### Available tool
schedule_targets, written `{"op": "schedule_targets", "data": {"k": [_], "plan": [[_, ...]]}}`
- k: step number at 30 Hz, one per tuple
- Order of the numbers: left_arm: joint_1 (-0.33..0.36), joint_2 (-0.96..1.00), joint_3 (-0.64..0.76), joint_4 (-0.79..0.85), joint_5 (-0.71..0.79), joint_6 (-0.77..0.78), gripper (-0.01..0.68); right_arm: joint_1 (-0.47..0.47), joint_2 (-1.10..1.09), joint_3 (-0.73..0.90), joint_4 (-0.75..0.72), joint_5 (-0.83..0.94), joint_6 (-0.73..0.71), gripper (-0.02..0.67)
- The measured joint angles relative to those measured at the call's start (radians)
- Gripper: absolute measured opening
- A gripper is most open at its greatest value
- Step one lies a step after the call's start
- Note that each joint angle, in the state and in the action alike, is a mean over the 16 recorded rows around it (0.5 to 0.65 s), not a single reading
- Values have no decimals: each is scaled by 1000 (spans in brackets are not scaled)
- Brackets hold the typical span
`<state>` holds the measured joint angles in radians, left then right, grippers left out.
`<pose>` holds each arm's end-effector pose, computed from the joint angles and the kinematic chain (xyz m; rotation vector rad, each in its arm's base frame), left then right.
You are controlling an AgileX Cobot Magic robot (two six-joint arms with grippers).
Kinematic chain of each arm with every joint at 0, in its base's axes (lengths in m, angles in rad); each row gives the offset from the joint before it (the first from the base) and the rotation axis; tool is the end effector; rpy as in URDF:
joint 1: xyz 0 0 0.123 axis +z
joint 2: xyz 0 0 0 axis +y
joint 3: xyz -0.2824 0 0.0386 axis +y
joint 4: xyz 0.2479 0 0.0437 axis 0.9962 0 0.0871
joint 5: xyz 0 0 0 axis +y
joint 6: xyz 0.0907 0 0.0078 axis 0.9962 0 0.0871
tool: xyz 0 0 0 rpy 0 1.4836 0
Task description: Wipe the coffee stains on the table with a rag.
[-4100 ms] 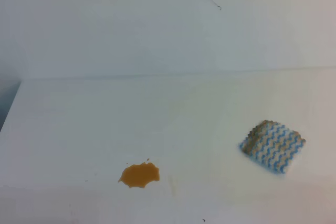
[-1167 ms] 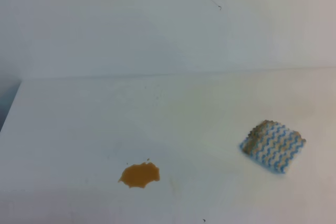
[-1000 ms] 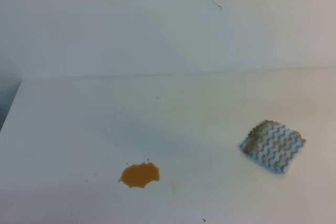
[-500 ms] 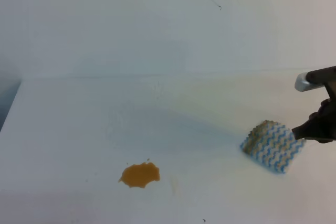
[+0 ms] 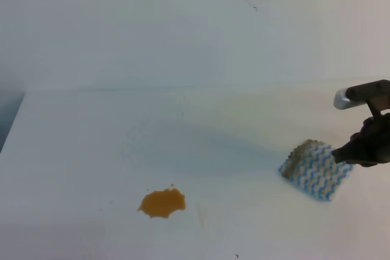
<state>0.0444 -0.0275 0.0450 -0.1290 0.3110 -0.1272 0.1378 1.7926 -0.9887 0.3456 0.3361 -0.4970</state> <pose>0.0537 -0.0012 0.1715 -0.2382 1.7975 -0.1817 0.3447 0.0581 0.1640 -0.4374 2.5637 0.1344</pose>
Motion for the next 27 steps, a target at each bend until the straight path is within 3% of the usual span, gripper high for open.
{"op": "schedule_targets", "data": {"k": [19,27], "plan": [[0,0,0,0,0,0,0,110,114,-29,49,-80,-12,-2],[0,0,0,0,0,0,0,220,185,-48,76,-102,8,-2]]}}
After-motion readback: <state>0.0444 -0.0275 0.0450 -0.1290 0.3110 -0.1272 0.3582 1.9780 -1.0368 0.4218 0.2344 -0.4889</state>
